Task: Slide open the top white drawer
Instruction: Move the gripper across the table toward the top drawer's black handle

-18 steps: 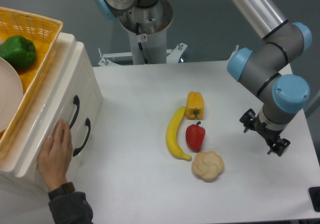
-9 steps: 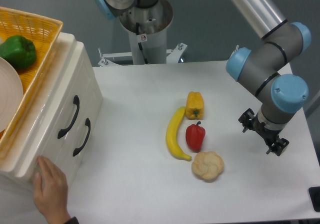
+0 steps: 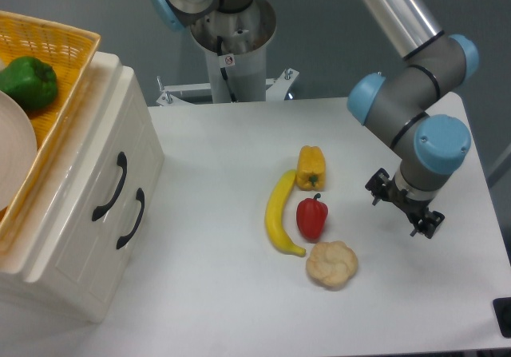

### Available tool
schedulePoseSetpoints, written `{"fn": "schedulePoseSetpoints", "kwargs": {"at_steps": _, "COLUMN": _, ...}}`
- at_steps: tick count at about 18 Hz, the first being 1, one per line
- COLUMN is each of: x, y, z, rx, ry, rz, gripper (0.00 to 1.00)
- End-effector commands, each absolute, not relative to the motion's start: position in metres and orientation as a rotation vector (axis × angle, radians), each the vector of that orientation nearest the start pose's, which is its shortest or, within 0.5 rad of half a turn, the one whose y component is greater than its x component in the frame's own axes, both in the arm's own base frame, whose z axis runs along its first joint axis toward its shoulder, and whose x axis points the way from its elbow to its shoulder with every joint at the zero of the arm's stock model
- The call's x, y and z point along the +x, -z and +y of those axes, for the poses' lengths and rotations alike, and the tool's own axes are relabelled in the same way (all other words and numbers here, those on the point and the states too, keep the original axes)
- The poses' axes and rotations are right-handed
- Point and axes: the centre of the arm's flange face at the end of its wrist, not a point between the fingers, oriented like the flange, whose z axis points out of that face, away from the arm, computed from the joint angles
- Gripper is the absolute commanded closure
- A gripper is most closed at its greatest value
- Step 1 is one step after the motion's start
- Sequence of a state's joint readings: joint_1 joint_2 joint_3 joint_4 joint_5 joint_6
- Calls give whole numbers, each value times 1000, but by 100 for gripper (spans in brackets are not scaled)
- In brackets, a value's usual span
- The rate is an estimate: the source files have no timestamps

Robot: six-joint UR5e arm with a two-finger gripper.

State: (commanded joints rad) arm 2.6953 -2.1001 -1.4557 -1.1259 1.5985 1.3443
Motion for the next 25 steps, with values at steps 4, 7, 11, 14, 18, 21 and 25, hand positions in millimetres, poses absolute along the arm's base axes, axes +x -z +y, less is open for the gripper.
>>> {"fn": "schedulePoseSetpoints", "kwargs": {"at_steps": 4, "x": -522, "y": -306, "z": 440, "rx": -3122, "ry": -120, "rz": 131, "gripper": 0}}
{"fn": "schedulePoseSetpoints", "kwargs": {"at_steps": 7, "x": -483, "y": -333, "z": 473, "rx": -3093, "ry": -166, "rz": -30, "gripper": 0}}
{"fn": "schedulePoseSetpoints", "kwargs": {"at_steps": 11, "x": -434, "y": -354, "z": 511, "rx": -3051, "ry": -178, "rz": -156, "gripper": 0}}
{"fn": "schedulePoseSetpoints", "kwargs": {"at_steps": 14, "x": -396, "y": -359, "z": 530, "rx": -3041, "ry": -85, "rz": -317, "gripper": 0}}
{"fn": "schedulePoseSetpoints", "kwargs": {"at_steps": 18, "x": -360, "y": -365, "z": 548, "rx": -3005, "ry": 61, "rz": -370, "gripper": 0}}
{"fn": "schedulePoseSetpoints", "kwargs": {"at_steps": 21, "x": -340, "y": -366, "z": 555, "rx": -3005, "ry": 129, "rz": -393, "gripper": 0}}
{"fn": "schedulePoseSetpoints", "kwargs": {"at_steps": 25, "x": -315, "y": -371, "z": 563, "rx": -2988, "ry": 232, "rz": -405, "gripper": 0}}
